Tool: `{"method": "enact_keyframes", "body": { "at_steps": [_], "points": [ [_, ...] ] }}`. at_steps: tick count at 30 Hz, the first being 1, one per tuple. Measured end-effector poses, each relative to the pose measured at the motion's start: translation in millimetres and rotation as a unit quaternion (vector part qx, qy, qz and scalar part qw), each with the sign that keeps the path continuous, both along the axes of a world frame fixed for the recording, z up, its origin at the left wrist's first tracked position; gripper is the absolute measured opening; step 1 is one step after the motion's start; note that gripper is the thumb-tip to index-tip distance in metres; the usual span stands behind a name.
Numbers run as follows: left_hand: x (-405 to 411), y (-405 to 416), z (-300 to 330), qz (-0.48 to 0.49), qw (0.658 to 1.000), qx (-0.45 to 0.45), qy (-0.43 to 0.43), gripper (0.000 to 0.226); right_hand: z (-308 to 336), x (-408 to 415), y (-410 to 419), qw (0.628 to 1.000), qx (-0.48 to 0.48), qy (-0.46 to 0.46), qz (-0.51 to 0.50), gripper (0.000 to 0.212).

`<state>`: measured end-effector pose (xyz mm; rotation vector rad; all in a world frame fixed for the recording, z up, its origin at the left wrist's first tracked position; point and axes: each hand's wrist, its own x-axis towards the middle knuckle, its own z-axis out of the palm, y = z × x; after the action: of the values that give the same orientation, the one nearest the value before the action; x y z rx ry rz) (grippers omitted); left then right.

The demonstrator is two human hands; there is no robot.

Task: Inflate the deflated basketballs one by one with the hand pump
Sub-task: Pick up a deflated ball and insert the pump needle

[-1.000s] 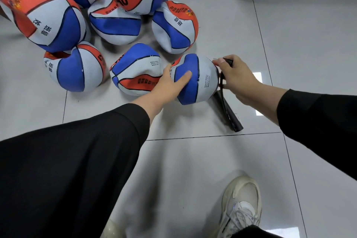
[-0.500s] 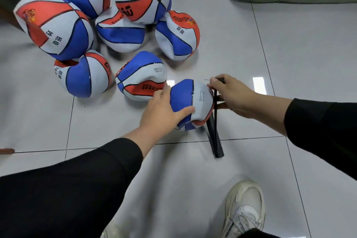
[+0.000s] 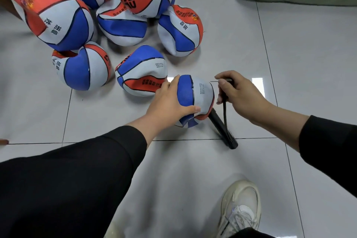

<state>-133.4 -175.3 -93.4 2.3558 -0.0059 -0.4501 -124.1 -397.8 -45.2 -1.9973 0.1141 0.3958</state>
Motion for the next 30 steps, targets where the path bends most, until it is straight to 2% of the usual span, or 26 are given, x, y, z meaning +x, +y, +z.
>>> {"method": "enact_keyframes", "body": {
  "at_steps": [4, 7, 10, 16, 24, 30],
  "points": [
    [0.9, 0.3, 1.6, 0.001, 0.996, 0.08, -0.028, 0.106, 4.5, 5.2, 3.9, 0.998, -0.02, 0.008, 0.059, 0.023],
    [-0.9, 3.0, 1.4, -0.023, 0.991, 0.126, -0.05, 0.099, 7.4, 6.4, 9.0, 0.999, -0.006, 0.01, 0.052, 0.019],
    [0.9, 2.7, -0.1, -0.009, 0.991, 0.129, -0.047, 0.098, 5.9, 5.3, 14.2, 0.999, 0.015, 0.003, 0.048, 0.013],
    [2.3, -7.3, -1.7, -0.019, 0.994, 0.105, -0.025, 0.106, -4.3, 2.9, 18.6, 0.997, -0.006, 0.002, 0.08, 0.008],
    [2.7, -15.6, -2.2, -0.02, 0.993, 0.113, -0.032, 0.108, -10.1, 3.3, 17.8, 0.999, 0.01, 0.014, 0.041, 0.011],
    [5.1, -13.3, -4.7, -0.015, 0.994, 0.106, -0.023, 0.109, -11.8, 3.7, 16.4, 0.999, 0.008, 0.016, 0.047, 0.011]
  ]
}}
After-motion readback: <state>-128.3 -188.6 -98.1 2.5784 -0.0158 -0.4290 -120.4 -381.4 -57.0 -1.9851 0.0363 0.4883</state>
